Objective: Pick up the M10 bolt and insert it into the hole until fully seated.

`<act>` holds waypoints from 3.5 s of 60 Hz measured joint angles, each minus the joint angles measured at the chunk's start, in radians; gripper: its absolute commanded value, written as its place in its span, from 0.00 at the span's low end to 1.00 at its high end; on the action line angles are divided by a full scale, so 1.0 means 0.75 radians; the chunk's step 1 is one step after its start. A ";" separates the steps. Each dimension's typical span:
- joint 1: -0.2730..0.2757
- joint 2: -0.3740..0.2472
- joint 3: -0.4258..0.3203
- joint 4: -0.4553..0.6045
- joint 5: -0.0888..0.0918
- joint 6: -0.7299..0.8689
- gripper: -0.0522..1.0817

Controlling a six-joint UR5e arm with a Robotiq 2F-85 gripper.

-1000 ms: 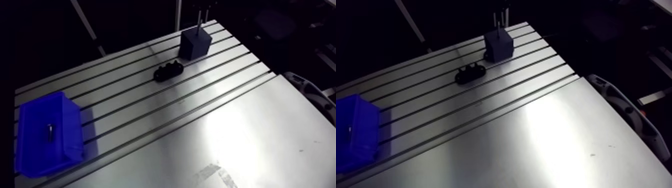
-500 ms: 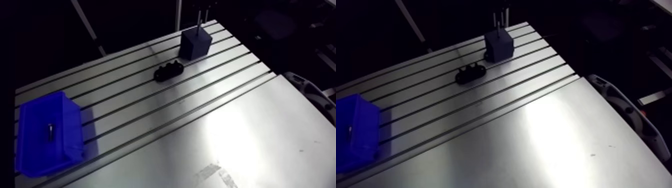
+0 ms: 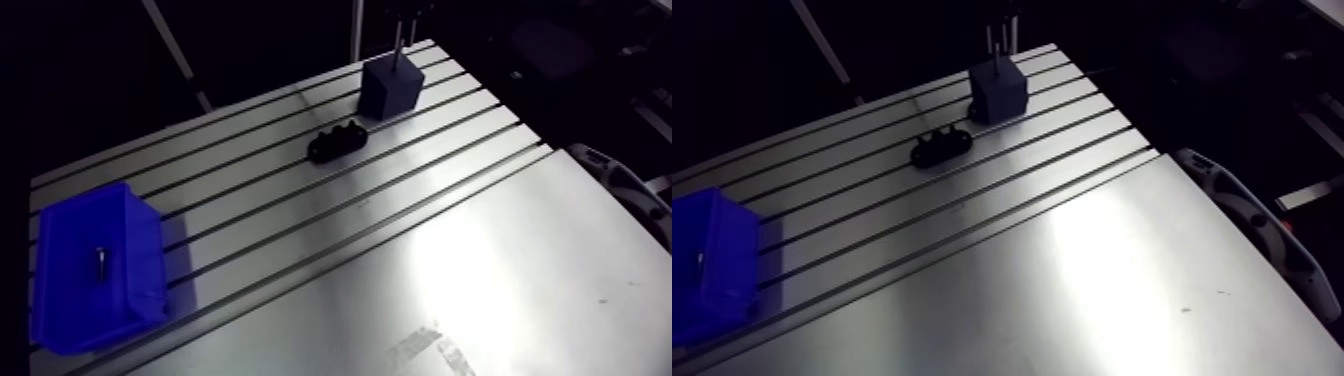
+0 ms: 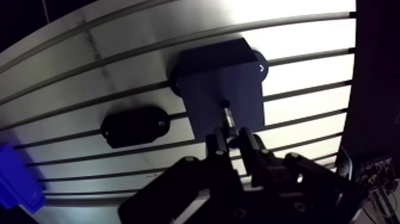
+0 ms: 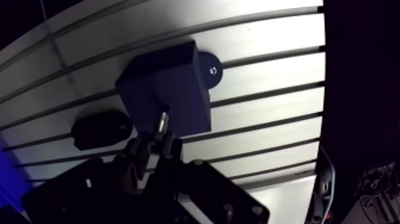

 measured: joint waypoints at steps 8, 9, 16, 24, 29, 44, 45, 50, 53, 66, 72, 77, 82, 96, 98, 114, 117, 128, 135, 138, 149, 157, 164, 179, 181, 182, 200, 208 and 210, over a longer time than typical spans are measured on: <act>0.000 0.000 0.002 -0.001 0.000 0.000 1.00; 0.000 0.000 0.002 -0.001 0.000 0.000 1.00; 0.000 0.001 0.003 -0.001 0.000 0.000 1.00; 0.000 0.001 0.003 -0.001 0.000 0.000 1.00; 0.000 0.001 0.003 -0.002 0.000 0.000 1.00; 0.000 0.001 0.005 -0.002 -0.001 0.000 1.00; 0.000 0.001 0.005 -0.002 -0.001 0.000 1.00; 0.000 0.000 0.006 -0.002 0.000 0.000 1.00; 0.000 0.000 0.006 -0.002 0.000 0.000 1.00; 0.000 0.000 0.009 -0.014 0.000 -0.001 1.00; -0.001 0.000 0.012 -0.024 -0.001 -0.001 1.00; -0.001 0.000 0.014 -0.032 -0.001 -0.002 1.00; -0.001 0.000 0.016 -0.039 -0.002 -0.002 1.00; -0.001 -0.001 0.019 -0.045 -0.002 -0.002 1.00; -0.001 -0.001 0.019 -0.046 -0.002 -0.002 1.00; 0.000 -0.001 0.023 -0.046 0.000 -0.001 1.00; 0.000 -0.001 0.024 -0.046 0.000 -0.001 1.00; 0.000 -0.001 0.027 -0.046 -0.001 -0.001 1.00; 0.000 -0.001 0.027 -0.047 -0.002 -0.001 1.00; 0.000 0.000 0.027 -0.047 -0.002 -0.001 1.00; 0.000 0.005 0.027 -0.047 -0.002 -0.002 1.00; 0.000 0.011 0.027 -0.048 -0.002 -0.001 0.97; 0.000 0.013 0.026 -0.049 -0.002 0.000 0.67; -0.001 0.012 0.026 -0.058 -0.001 0.004 0.05; -0.001 0.012 0.026 -0.065 0.000 0.004 0.05; -0.001 0.011 0.026 -0.069 0.001 0.003 0.05; 0.000 0.003 0.025 -0.120 0.008 0.001 0.05; 0.000 -0.003 0.027 -0.125 0.010 0.001 0.05; 0.001 -0.006 0.028 -0.124 0.010 0.001 0.05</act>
